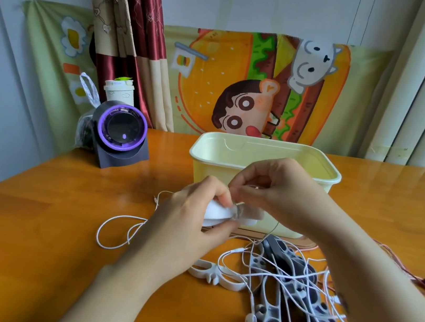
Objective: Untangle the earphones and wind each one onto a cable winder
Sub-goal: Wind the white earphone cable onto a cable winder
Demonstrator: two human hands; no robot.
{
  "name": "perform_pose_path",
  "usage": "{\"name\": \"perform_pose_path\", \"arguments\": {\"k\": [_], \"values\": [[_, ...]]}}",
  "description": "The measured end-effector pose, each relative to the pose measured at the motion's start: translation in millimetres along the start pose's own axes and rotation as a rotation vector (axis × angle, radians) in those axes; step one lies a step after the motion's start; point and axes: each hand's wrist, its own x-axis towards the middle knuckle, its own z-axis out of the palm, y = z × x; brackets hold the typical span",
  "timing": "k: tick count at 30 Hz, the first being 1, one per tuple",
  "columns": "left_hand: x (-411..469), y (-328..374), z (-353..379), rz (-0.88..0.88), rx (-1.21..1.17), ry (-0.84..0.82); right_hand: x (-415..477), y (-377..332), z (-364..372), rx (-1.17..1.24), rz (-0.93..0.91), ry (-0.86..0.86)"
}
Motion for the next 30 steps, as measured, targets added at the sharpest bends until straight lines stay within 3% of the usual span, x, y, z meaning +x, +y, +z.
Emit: {"name": "perform_pose_path", "arguments": {"k": [5,8,10,12,15,17,25,30], "values": [[0.0,9.8,-1.9,-0.122,-0.208,0.019,2.7,16.3,-6.0,0.314,0.078,-0.158],[4.5,12.2,-5.6,-0.270,-0.558,0.000,5.7,25.6,-10.5,0.584,0.166,-0.207],[8.6,11.0,-6.8,-0.330,-0.874,-0.016,5.3,26.5,-6.5,0.612,0.177,-0.260],[11.1,9.1,-4.9,-0.415,-1.133,0.013,4.5,25.4,3.0,0.574,0.148,-0.286],[13.5,4.3,-1.8,-0.574,-1.298,0.145,4.4,16.5,20.0,0.338,0.065,-0.113],[13.5,-0.9,0.7,-0.660,-1.328,0.228,4.5,11.7,30.5,0.143,-0.025,0.081],[15.8,-2.2,3.4,-0.766,-1.433,0.284,-4.3,8.5,57.2,0.149,-0.283,0.423],[13.5,-3.1,5.1,-0.779,-1.432,0.289,-5.5,12.8,67.0,-0.098,-0.449,0.416]]}}
